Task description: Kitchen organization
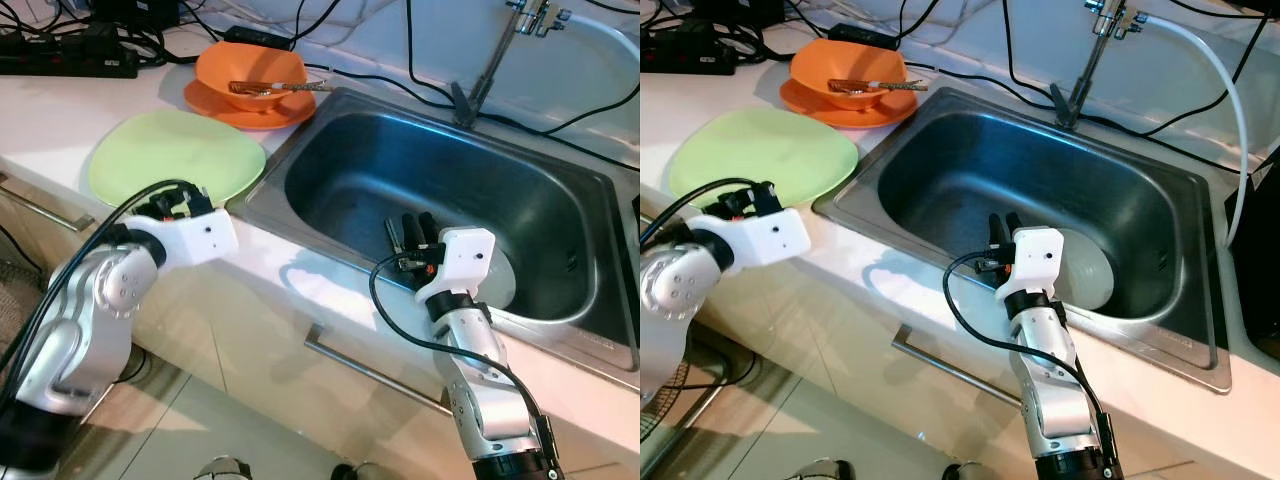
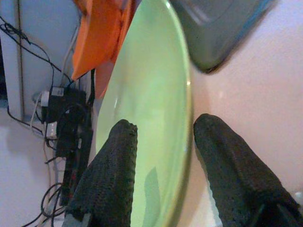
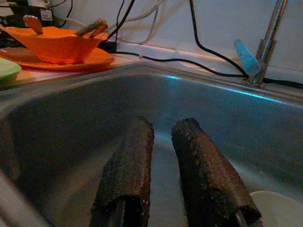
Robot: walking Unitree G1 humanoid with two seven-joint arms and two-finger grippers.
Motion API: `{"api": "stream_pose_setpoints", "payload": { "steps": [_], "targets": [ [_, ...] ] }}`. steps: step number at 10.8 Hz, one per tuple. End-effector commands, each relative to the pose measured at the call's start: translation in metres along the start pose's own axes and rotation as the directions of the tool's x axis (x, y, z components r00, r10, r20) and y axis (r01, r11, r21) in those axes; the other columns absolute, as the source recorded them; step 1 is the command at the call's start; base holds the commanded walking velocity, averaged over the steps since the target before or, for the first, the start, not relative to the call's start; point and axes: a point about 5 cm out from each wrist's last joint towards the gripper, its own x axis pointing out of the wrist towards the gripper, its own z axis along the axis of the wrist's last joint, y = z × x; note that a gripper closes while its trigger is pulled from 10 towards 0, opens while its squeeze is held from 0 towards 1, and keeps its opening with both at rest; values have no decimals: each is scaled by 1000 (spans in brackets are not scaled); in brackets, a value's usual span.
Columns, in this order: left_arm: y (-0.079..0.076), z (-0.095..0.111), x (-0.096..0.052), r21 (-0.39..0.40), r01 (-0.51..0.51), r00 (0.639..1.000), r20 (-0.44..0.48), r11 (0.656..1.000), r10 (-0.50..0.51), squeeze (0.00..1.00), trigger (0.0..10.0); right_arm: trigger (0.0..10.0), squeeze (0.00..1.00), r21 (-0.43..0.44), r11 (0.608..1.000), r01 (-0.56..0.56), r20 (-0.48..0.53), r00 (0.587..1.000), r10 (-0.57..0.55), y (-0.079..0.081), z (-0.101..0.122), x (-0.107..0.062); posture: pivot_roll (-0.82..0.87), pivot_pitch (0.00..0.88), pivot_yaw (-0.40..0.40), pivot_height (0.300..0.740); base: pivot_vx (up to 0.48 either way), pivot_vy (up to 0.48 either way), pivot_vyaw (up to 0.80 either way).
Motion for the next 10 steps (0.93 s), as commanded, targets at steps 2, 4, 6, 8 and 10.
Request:
{"api": "stream_pose_setpoints", "payload": {
  "steps": [2,4,6,8,10],
  "targets": [
    [-10,-7,10,22,55,998,-29,998,-55,0,10000,10000,0,-6,1000,27,-29,999,-27,-5,-5,-1,-33,92,-114,740,0,0,0],
    [-9,-10,18,31,51,998,-42,998,-50,0,10000,10000,0,-5,999,34,-28,999,-34,-5,-5,0,-39,89,-107,740,0,0,0],
    [-8,-11,28,40,49,998,-47,998,-47,0,3725,10000,0,-5,999,40,-30,999,-40,-6,-5,-1,-41,88,-106,740,0,0,0],
    [-9,-9,29,46,48,998,-35,998,-47,0,0,10000,0,-4,999,45,-32,998,-45,-6,-6,-1,-42,89,-105,740,0,0,0],
    [-10,-5,31,48,48,999,-17,998,-47,0,0,10000,0,-4,999,45,-35,998,-45,-6,-6,0,-42,85,-106,740,0,0,0]
  ]
}}
